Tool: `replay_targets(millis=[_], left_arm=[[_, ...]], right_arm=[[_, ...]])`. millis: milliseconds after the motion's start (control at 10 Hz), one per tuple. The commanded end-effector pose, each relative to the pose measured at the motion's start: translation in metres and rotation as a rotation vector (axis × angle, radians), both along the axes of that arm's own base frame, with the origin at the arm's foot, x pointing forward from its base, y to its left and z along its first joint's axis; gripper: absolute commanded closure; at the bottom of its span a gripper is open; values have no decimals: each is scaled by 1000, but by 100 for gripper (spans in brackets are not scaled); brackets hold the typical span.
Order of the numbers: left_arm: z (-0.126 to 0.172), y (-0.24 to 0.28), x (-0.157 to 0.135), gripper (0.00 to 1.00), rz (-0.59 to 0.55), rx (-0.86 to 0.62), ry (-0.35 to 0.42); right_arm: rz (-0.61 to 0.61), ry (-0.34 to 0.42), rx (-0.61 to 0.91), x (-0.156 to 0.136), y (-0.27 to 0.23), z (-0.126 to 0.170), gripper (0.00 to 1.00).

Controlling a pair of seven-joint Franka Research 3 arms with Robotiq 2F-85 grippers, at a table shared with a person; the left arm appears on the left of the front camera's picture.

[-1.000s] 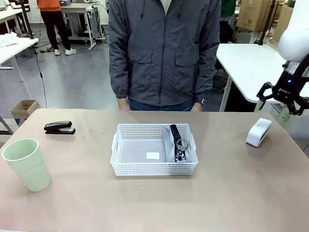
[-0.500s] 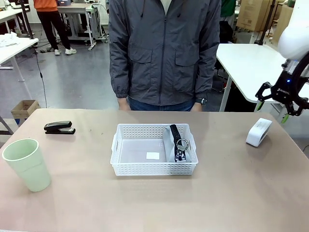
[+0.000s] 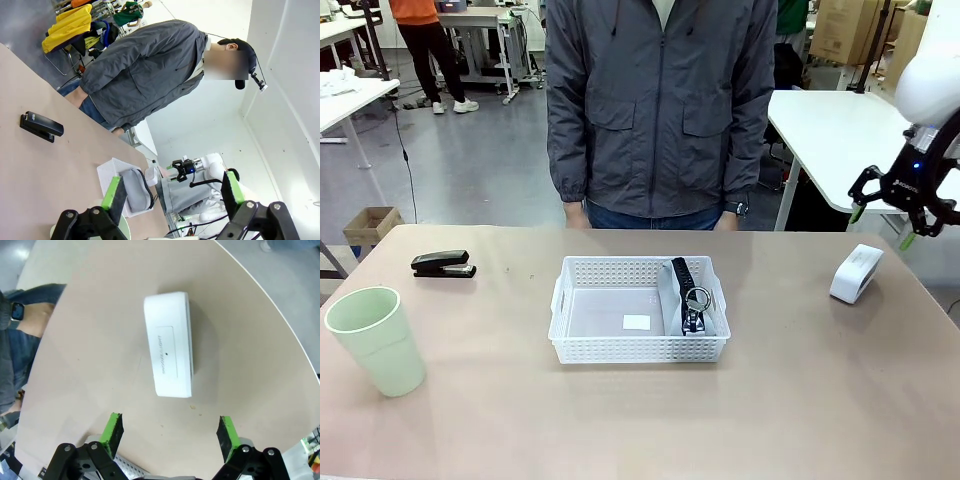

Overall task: Efficiently arrange items inside the basket to fit them all.
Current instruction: Pick up the Digital clock and place it inside the Organizing basket.

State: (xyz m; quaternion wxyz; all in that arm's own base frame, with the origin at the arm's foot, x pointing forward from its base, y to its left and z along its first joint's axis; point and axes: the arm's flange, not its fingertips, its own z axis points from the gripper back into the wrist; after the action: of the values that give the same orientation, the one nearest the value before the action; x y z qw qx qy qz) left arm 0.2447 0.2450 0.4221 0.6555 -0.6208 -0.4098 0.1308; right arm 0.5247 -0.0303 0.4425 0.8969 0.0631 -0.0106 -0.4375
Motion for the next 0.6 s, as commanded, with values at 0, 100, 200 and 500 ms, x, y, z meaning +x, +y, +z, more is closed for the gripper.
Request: replay_targets(millis=[0, 100, 200, 500], left_arm=[[2, 0, 0, 0, -1, 3, -24], [2, 0, 0, 0, -1, 3, -24], [2, 0, 0, 0, -1, 3, -24], [2, 0, 0, 0, -1, 3, -24]], right_arm=[[29, -73, 25, -5, 1, -16, 0], [39, -67, 11, -1, 0, -25, 0], [48, -65, 0, 2, -1, -35, 0], [47, -95, -66, 7, -1, -60, 0]])
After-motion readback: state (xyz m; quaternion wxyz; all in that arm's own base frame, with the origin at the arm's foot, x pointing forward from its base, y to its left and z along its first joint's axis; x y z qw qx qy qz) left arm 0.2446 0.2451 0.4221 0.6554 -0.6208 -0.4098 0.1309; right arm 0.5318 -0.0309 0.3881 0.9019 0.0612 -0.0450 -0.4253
